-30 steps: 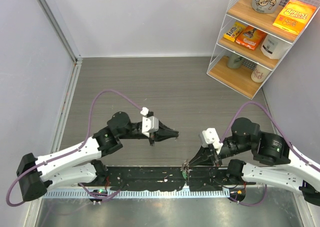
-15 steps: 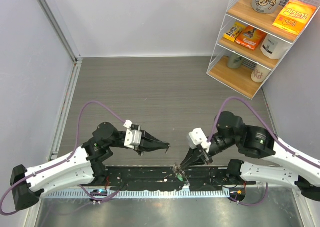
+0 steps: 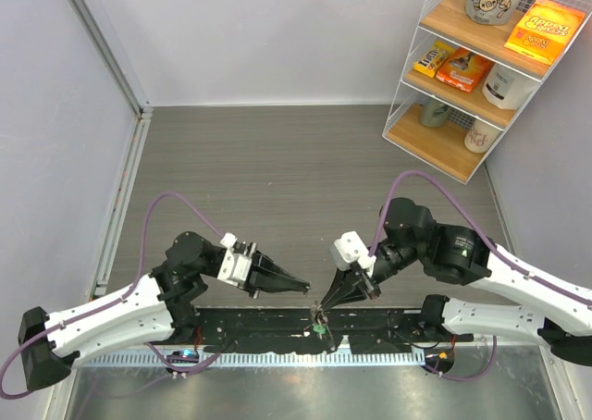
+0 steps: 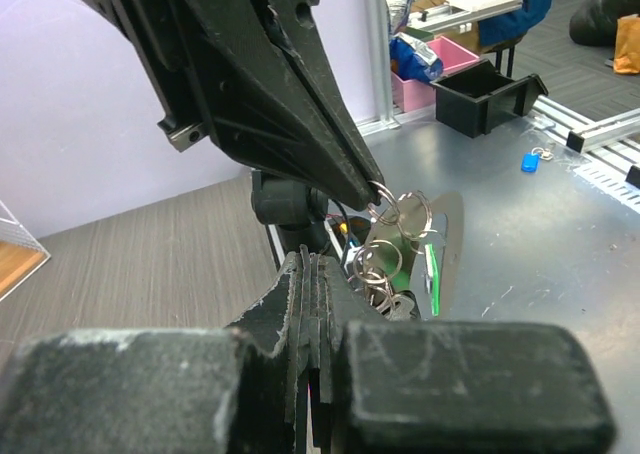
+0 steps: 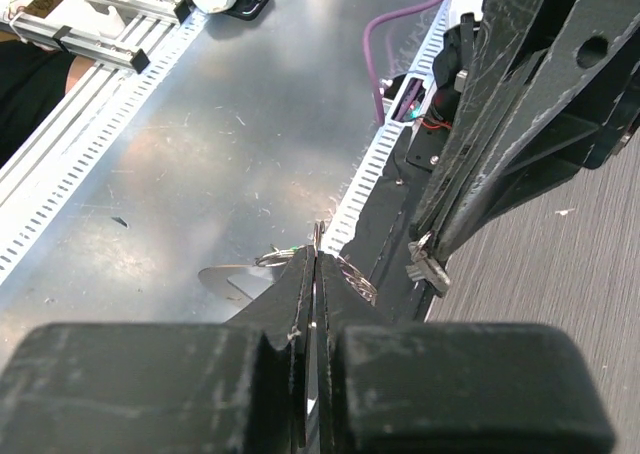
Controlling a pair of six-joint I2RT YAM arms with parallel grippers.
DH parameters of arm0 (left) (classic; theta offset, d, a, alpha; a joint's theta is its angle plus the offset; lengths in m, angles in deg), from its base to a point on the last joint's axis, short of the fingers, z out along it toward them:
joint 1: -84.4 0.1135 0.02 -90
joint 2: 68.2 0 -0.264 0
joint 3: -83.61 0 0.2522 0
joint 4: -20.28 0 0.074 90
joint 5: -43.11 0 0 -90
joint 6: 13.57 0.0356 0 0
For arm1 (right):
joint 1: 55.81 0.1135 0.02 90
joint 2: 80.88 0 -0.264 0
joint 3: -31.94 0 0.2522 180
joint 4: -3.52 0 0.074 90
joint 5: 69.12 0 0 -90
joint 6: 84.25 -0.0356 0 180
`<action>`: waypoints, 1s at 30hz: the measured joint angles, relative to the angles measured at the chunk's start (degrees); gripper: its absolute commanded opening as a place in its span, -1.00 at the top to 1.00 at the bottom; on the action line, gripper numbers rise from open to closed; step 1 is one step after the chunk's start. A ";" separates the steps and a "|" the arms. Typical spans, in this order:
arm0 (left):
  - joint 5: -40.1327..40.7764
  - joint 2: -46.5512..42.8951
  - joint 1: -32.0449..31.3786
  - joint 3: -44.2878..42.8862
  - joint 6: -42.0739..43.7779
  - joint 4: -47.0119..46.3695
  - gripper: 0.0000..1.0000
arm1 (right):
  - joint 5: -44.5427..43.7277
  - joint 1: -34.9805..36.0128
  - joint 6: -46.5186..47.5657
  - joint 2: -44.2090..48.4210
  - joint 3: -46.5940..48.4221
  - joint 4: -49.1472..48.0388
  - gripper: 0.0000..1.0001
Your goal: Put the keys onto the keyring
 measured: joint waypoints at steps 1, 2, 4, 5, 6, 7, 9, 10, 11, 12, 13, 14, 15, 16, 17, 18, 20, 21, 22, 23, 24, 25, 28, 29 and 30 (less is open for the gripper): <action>-0.33 -0.02 -0.07 0.07 -0.07 -0.42 1.00 | 0.26 0.00 0.02 -0.15 0.17 -0.44 0.89; -0.59 -0.07 -0.13 0.20 -0.20 -0.81 1.00 | 0.50 0.00 0.02 -0.42 0.33 -0.74 0.89; -1.11 -0.11 -0.35 0.48 -0.39 -1.27 1.00 | 0.92 0.00 0.00 -1.05 0.39 -1.42 0.89; -1.42 -0.11 -0.44 0.59 -0.61 -1.49 1.00 | 1.03 0.00 0.02 -1.36 0.39 -1.62 0.89; -1.55 -0.11 -0.50 0.70 -0.81 -1.68 1.00 | 1.14 0.00 0.02 -1.75 0.39 -1.88 0.90; -1.84 -0.11 -0.57 0.81 -1.07 -1.92 1.00 | 1.25 0.00 0.00 -2.08 0.39 -2.01 0.89; -2.19 -0.15 -0.70 0.92 -1.31 -2.36 1.00 | 1.42 0.00 -0.02 -2.91 0.39 -2.40 0.90; -2.36 -0.17 -0.72 0.94 -1.40 -2.58 1.00 | 1.49 0.00 -0.04 -3.17 0.42 -2.47 0.89; -2.47 -0.26 -0.74 0.98 -1.46 -2.82 1.00 | 1.51 -0.02 -0.09 -3.52 0.42 -2.58 0.89; -2.54 -0.44 -0.74 1.01 -1.49 -3.02 1.00 | 1.53 0.00 -0.11 -3.85 0.42 -2.69 0.89; -2.69 -0.59 -0.74 1.03 -1.51 -3.15 1.00 | 1.53 0.00 -0.13 -4.07 0.42 -2.78 0.89; -2.82 -0.81 -0.76 1.09 -1.53 -3.37 1.00 | 1.57 0.00 -0.15 -4.26 0.42 -2.80 0.89; -2.93 -1.03 -0.83 1.14 -1.53 -3.39 1.00 | 1.57 0.00 -0.15 -4.44 0.42 -2.80 0.89; -3.02 -1.22 -0.90 1.20 -1.55 -3.48 1.00 | 1.57 0.00 -0.17 -4.57 0.42 -2.84 0.90; -3.17 -1.38 -0.92 1.25 -1.55 -3.54 1.00 | 1.57 0.00 -0.17 -4.63 0.42 -2.91 0.90; -3.32 -1.49 -0.94 1.27 -1.57 -3.61 1.00 | 1.57 0.00 -0.24 -4.66 0.44 -2.95 0.89; -3.56 -1.62 -1.11 1.31 -1.64 -3.74 1.00 | 1.62 -0.02 -0.48 -4.79 0.57 -3.19 0.90; -3.74 -1.64 -1.20 1.31 -1.66 -3.76 1.00 | 1.66 -0.02 -0.68 -4.94 0.74 -3.34 0.90; -3.87 -1.66 -1.25 1.31 -1.68 -3.76 1.00 | 1.68 -0.02 -0.83 -4.98 0.79 -3.61 0.90; -4.04 -1.66 -1.31 1.31 -1.68 -3.76 1.00 | 1.68 -0.02 -1.03 -4.98 0.79 -3.85 0.90; -4.20 -1.66 -1.38 1.33 -1.66 -3.76 1.00 | 1.68 -0.02 -1.16 -4.98 0.79 -4.00 0.89; -4.35 -1.66 -1.44 1.33 -1.68 -3.76 1.00 | 1.68 -0.07 -1.31 -4.98 0.79 -4.20 0.89; -4.68 -1.66 -1.57 1.33 -1.68 -3.76 1.00 | 1.68 -0.20 -1.95 -4.98 0.79 -5.16 0.89; -4.81 -1.66 -1.57 1.31 -1.68 -3.76 1.00 | 1.68 -0.31 -2.12 -4.98 0.79 -5.40 0.89; -4.85 -1.66 -1.57 1.33 -1.68 -3.76 1.00 | 1.68 -0.39 -2.27 -4.98 0.79 -5.51 0.89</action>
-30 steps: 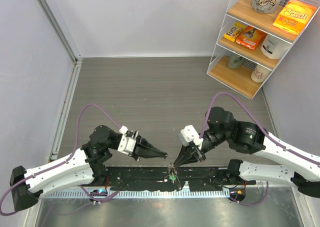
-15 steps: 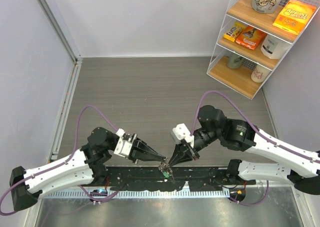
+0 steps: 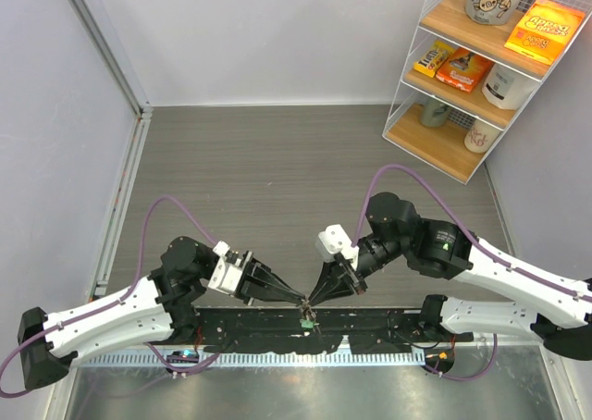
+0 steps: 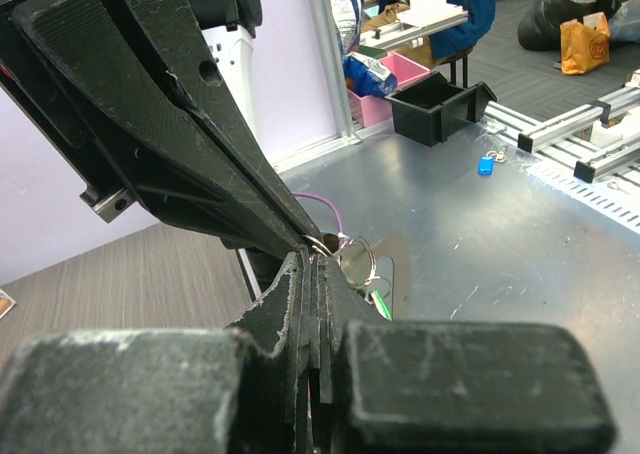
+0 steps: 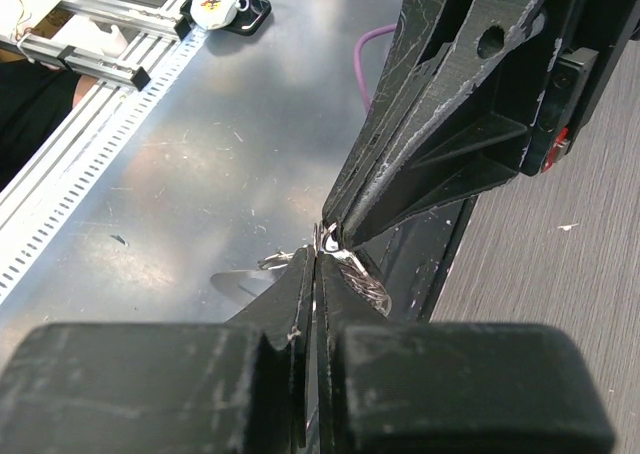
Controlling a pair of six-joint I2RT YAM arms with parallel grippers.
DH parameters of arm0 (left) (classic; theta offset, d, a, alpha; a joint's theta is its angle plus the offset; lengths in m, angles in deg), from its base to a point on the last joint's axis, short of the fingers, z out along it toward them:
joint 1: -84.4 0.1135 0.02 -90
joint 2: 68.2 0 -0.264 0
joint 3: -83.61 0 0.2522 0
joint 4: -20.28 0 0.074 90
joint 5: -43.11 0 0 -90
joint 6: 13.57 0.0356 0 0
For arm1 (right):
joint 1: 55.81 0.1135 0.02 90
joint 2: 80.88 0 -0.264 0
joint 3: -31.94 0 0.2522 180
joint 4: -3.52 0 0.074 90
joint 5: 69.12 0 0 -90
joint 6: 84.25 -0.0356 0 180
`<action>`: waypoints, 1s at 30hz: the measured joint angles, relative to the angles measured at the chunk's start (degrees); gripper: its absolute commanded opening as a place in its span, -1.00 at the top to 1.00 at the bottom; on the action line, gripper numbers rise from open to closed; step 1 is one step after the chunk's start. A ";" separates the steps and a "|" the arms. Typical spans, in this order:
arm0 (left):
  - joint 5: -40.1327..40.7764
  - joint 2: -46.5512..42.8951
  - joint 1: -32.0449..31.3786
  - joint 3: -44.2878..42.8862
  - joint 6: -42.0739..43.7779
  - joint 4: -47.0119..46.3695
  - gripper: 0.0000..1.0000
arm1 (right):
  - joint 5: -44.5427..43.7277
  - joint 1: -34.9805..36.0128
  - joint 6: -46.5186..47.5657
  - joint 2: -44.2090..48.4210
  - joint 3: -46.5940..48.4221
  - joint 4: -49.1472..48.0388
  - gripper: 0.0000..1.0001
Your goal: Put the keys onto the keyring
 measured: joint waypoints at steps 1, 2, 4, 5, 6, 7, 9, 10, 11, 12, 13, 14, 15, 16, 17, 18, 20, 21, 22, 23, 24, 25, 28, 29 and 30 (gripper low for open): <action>0.00 0.00 0.00 0.00 0.00 0.00 1.00 | 0.02 -0.02 -0.04 0.00 0.00 -0.11 0.90; 0.00 0.00 0.00 0.00 0.00 0.00 1.00 | 0.04 -0.02 -0.09 -0.02 0.00 -0.22 0.89; 0.02 -0.04 0.00 0.00 0.02 0.00 1.00 | 0.24 -0.07 -0.13 -0.22 0.00 -0.31 0.89; 0.02 -0.04 0.00 0.00 0.02 0.00 1.00 | 0.37 -0.07 -0.13 -0.37 0.00 -0.33 0.89; 0.02 -0.04 0.00 0.00 0.02 0.00 1.00 | 0.55 -0.11 -0.13 -0.63 0.00 -0.33 0.89; 0.02 -0.04 0.00 0.00 0.02 0.00 1.00 | 0.74 -0.11 -0.13 -0.87 0.00 -0.31 0.89; 0.02 -0.09 0.00 0.00 0.02 0.02 1.00 | 1.18 -0.11 -0.11 -1.29 0.00 -0.26 0.89; 0.02 -0.13 0.00 0.00 0.02 0.02 1.00 | 1.38 -0.11 -0.09 -1.40 0.00 -0.26 0.89; 0.02 -0.22 0.00 0.00 0.04 0.02 1.00 | 1.51 -0.11 -0.07 -1.49 0.00 -0.26 0.90; 0.04 -0.28 0.00 0.00 0.04 0.02 1.00 | 1.53 -0.11 -0.07 -1.49 -0.02 -0.28 0.89; 0.04 -0.35 0.00 0.00 0.04 0.02 1.00 | 1.55 -0.11 -0.04 -1.49 -0.04 -0.28 0.89; 0.04 -0.37 -0.02 0.00 0.07 0.02 1.00 | 1.55 -0.11 -0.04 -1.49 -0.07 -0.31 0.90; 0.02 -0.39 -0.02 0.00 0.04 0.02 1.00 | 1.55 -0.11 -0.04 -1.49 -0.07 -0.31 0.89; 0.04 -0.42 0.00 0.00 0.07 0.02 1.00 | 1.55 -0.11 -0.04 -1.49 -0.07 -0.28 0.90; 0.02 -0.46 0.00 0.00 0.07 0.02 1.00 | 1.55 -0.11 -0.04 -1.49 -0.07 -0.31 0.90; 0.02 -0.50 -0.02 0.00 0.07 0.02 1.00 | 1.53 -0.11 -0.04 -1.49 -0.07 -0.33 0.89; 0.02 -0.63 -0.02 0.00 0.07 0.02 1.00 | 1.53 -0.11 -0.07 -1.49 -0.11 -0.35 0.90; 0.00 -0.74 0.00 0.00 0.04 0.02 1.00 | 1.53 -0.11 -0.04 -1.49 -0.15 -0.39 0.90; -0.02 -0.87 -0.02 0.00 0.04 0.02 1.00 | 1.51 -0.11 -0.07 -1.49 -0.17 -0.42 0.90; -0.02 -0.98 0.00 0.00 0.04 0.00 1.00 | 1.49 -0.11 -0.07 -1.49 -0.17 -0.44 0.89; -0.04 -1.07 -0.02 0.02 0.04 0.00 1.00 | 1.49 -0.13 -0.07 -1.49 -0.17 -0.46 0.89; -0.04 -1.16 -0.02 0.02 0.04 0.00 1.00 | 1.49 -0.17 -0.07 -1.49 -0.17 -0.57 0.89; -0.09 -1.20 0.00 0.11 0.04 0.00 1.00 | 1.49 -0.39 -0.22 -1.49 -0.20 -0.70 0.90; -0.13 -1.20 -0.02 0.13 0.07 0.00 1.00 | 1.51 -0.46 -0.31 -1.46 -0.20 -0.70 0.90; -0.15 -1.20 -0.02 0.13 0.07 0.00 1.00 | 1.51 -0.55 -0.42 -1.46 -0.22 -0.76 0.89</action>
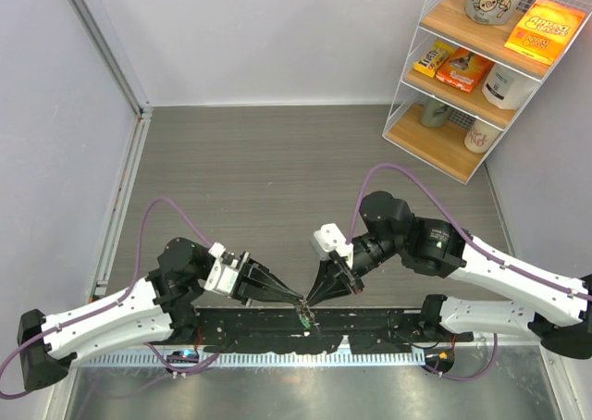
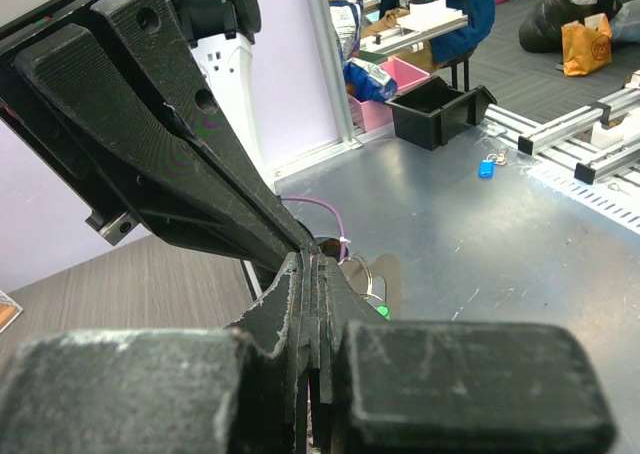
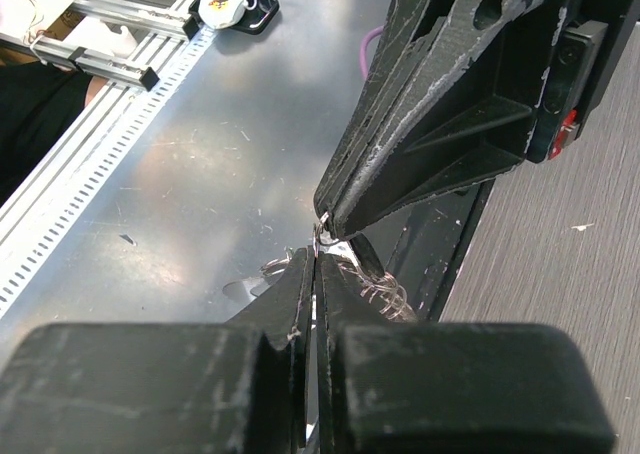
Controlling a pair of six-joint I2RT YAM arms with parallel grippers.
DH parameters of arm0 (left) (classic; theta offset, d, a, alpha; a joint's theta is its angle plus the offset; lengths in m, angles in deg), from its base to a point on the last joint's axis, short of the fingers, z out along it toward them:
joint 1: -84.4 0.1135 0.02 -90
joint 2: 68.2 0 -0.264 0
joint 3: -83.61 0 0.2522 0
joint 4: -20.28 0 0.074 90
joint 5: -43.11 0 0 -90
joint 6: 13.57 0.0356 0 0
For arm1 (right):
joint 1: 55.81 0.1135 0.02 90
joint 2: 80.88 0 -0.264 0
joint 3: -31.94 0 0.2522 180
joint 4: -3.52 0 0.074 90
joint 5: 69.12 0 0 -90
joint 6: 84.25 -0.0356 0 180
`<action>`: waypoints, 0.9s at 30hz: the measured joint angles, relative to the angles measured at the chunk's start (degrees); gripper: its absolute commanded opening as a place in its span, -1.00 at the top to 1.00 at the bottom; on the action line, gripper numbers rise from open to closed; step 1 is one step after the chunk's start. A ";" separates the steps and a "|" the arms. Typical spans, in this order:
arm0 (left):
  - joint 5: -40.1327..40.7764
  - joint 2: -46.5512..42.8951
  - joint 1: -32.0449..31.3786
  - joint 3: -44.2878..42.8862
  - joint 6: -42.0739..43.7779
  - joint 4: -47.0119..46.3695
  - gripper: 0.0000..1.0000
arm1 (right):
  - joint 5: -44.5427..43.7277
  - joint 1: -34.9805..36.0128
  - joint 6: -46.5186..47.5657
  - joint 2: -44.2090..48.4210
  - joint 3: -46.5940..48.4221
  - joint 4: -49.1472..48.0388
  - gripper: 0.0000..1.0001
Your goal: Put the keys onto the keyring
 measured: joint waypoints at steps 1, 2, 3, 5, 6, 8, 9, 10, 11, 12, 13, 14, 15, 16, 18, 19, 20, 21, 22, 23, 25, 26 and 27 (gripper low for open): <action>-0.02 0.00 0.00 0.02 0.00 -0.02 1.00 | 0.00 -0.11 -0.20 0.00 -0.07 -0.13 0.89; -0.02 0.00 0.00 0.02 0.00 -0.02 1.00 | 0.02 -0.24 -0.42 0.00 -0.09 -0.17 0.89; 0.00 0.00 0.00 0.09 0.00 -0.04 1.00 | 0.02 -0.39 -0.81 0.02 -0.20 -0.31 0.89; 0.00 0.00 -0.02 0.17 0.02 -0.02 1.00 | 0.07 -0.66 -1.31 0.02 -0.35 -0.37 0.89; 0.02 -0.02 -0.02 0.22 0.04 -0.02 1.00 | 0.09 -0.72 -1.51 0.07 -0.44 -0.46 0.89; 0.00 -0.02 -0.02 0.24 0.11 -0.02 1.00 | 0.22 -1.03 -2.12 0.33 -0.87 -0.94 0.90; 0.04 -0.09 -0.02 0.24 0.13 -0.02 1.00 | 0.26 -1.18 -2.40 0.50 -1.05 -1.18 0.89; 0.07 -0.13 -0.02 0.28 0.15 -0.02 1.00 | 0.28 -1.44 -2.69 0.68 -1.20 -1.31 0.89; 0.11 -0.24 -0.02 0.28 0.17 -0.04 1.00 | 0.44 -1.70 -2.97 0.92 -1.36 -1.57 0.89; 0.11 -0.33 -0.02 0.28 0.17 -0.02 1.00 | 0.46 -1.88 -3.17 1.05 -1.38 -1.62 0.89; 0.15 -0.42 -0.02 0.28 0.20 -0.04 1.00 | 0.50 -2.08 -3.37 1.25 -1.44 -1.88 0.90; 0.20 -0.50 -0.02 0.28 0.20 -0.04 1.00 | 0.52 -2.23 -3.61 1.42 -1.51 -2.10 0.89; 0.17 -0.61 -0.02 0.28 0.20 -0.04 1.00 | 0.59 -2.36 -3.80 1.57 -1.57 -2.27 0.90; 0.17 -0.61 -0.02 0.28 0.20 -0.04 1.00 | 0.68 -2.60 -4.07 1.79 -1.68 -2.54 0.90; 0.17 -0.61 -0.02 0.28 0.20 -0.04 1.00 | 0.83 -2.97 -4.46 2.08 -1.81 -3.13 0.89; 0.17 -0.66 -0.04 0.28 0.20 -0.04 1.00 | 0.90 -3.10 -4.68 2.19 -1.90 -3.41 0.89; 0.17 -0.66 -0.04 0.31 0.20 -0.02 1.00 | 0.94 -3.21 -4.92 2.27 -1.95 -3.63 0.89; 0.17 -0.66 -0.04 0.31 0.20 -0.04 1.00 | 0.98 -3.32 -5.22 2.36 -2.03 -3.93 0.89; 0.17 -0.66 -0.04 0.31 0.20 -0.04 1.00 | 1.05 -3.41 -5.49 2.43 -2.12 -4.28 0.89; 0.15 -0.68 -0.04 0.33 0.20 -0.04 1.00 | 1.03 -3.50 -5.90 2.54 -2.32 -4.83 0.89; 0.17 -0.66 -0.04 0.39 0.20 -0.02 1.00 | 0.83 -3.61 -6.71 2.97 -2.89 -5.88 0.89; 0.17 -0.66 -0.04 0.42 0.20 -0.04 1.00 | 0.59 -3.61 -7.13 3.30 -3.21 -6.40 0.89; 0.17 -0.66 -0.04 0.42 0.22 -0.04 1.00 | 0.35 -3.58 -7.41 3.58 -3.50 -6.84 0.89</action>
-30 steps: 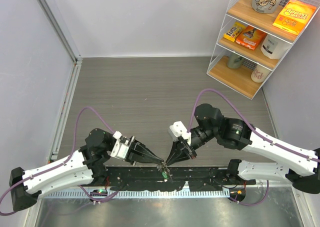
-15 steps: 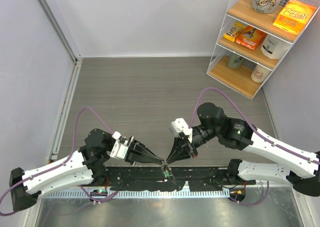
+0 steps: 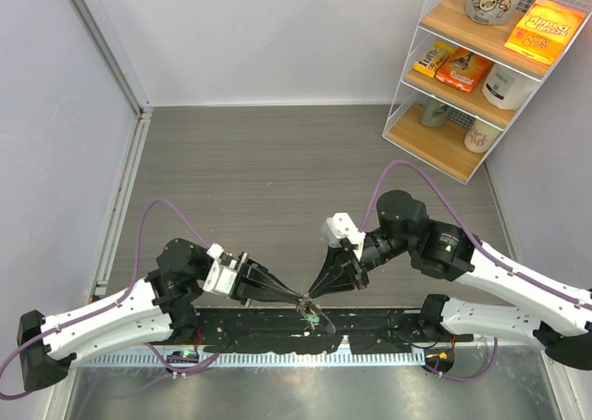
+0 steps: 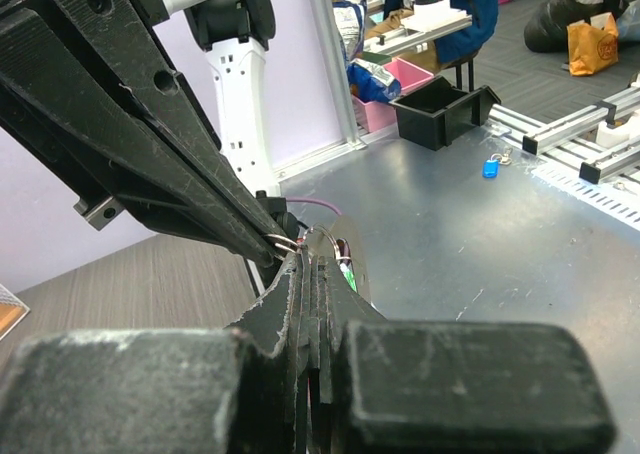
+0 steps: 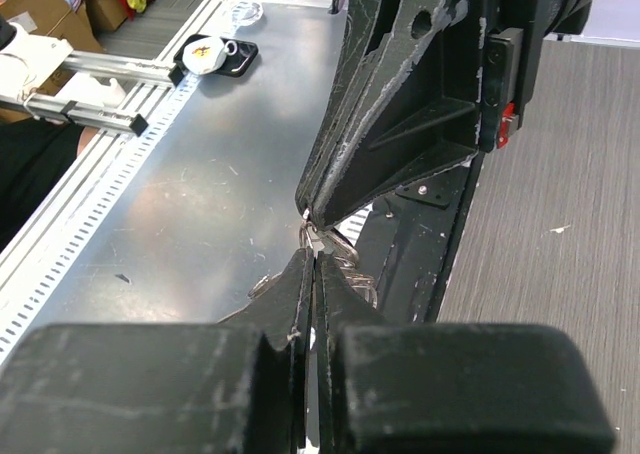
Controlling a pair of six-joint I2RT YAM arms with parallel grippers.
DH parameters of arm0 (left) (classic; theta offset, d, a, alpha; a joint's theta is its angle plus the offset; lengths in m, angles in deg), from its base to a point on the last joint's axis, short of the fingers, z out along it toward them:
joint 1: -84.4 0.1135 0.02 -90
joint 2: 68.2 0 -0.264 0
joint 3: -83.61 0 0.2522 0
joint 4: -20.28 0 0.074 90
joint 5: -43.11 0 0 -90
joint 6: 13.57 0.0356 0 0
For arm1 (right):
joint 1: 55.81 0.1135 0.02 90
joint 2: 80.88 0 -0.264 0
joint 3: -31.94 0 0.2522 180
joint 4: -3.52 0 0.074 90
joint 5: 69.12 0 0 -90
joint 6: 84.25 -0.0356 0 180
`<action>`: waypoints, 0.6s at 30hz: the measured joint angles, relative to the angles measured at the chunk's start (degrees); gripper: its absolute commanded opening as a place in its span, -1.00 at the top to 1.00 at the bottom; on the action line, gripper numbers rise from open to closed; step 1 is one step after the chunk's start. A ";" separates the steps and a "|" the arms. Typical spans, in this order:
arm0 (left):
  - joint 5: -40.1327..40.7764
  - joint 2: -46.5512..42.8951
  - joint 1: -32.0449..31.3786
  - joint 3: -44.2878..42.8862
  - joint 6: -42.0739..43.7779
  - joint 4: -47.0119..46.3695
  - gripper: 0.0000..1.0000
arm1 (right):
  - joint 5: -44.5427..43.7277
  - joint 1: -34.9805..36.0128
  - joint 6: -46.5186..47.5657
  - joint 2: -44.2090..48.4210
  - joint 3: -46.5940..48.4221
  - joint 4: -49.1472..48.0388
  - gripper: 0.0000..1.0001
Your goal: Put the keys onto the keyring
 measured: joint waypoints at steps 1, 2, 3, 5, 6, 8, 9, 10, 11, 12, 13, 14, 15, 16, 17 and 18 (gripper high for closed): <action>0.00 0.00 0.00 0.02 0.00 0.00 1.00 | -0.48 -0.02 -0.44 0.46 -0.42 -0.63 0.90; 0.00 0.00 0.00 0.04 0.00 0.00 1.00 | -1.09 0.00 -1.03 1.01 -0.79 -1.22 0.89; 0.09 0.00 -0.02 0.09 0.09 -0.07 1.00 | -1.66 -0.02 -1.42 1.44 -1.09 -1.75 0.89; 0.52 0.00 -0.04 0.09 0.22 -0.37 1.00 | -3.19 0.00 -2.64 2.43 -1.75 -3.06 0.90; 0.83 0.02 -0.04 0.09 0.26 -0.44 1.00 | -3.93 0.00 -3.19 2.89 -2.12 -3.85 0.90; 1.57 0.07 -0.04 0.09 0.44 -0.44 1.00 | -5.49 0.00 -4.55 3.74 -2.86 -5.29 0.90; 2.03 0.07 -0.04 0.09 0.57 -0.44 1.00 | -6.14 0.00 -5.27 4.17 -3.34 -6.21 0.90; 2.54 0.07 -0.04 0.09 0.72 -0.42 0.99 | -6.93 -0.02 -5.95 4.74 -4.02 -7.23 0.90; 3.02 0.07 -0.04 0.09 0.96 -0.39 0.95 | -7.69 0.00 -6.60 5.29 -4.76 -8.31 0.90; 3.45 0.07 -0.04 0.09 1.25 -0.35 0.92 | -8.33 0.00 -7.15 5.84 -5.53 -9.40 0.90; 4.02 0.07 -0.04 0.09 1.49 -0.28 0.88 | -9.03 0.00 -7.67 6.38 -6.32 -10.51 0.90; 4.59 0.07 -0.04 0.09 1.66 -0.22 0.84 | -9.66 -0.02 -8.15 6.84 -6.99 -11.56 0.90; 5.18 0.04 -0.07 0.09 1.75 -0.11 0.78 | -10.27 -0.02 -8.76 7.19 -7.58 -12.63 0.89; 5.84 0.04 -0.09 0.09 1.86 -0.11 0.71 | -10.84 -0.04 -9.18 7.54 -8.13 -13.60 0.89; 6.29 0.02 -0.11 0.09 1.95 -0.07 0.65 | -11.26 -0.11 -9.51 7.82 -8.68 -14.47 0.90; 6.99 -0.04 -0.17 0.09 2.03 0.11 0.60 | -11.82 -0.13 -10.10 8.24 -9.44 -15.74 0.90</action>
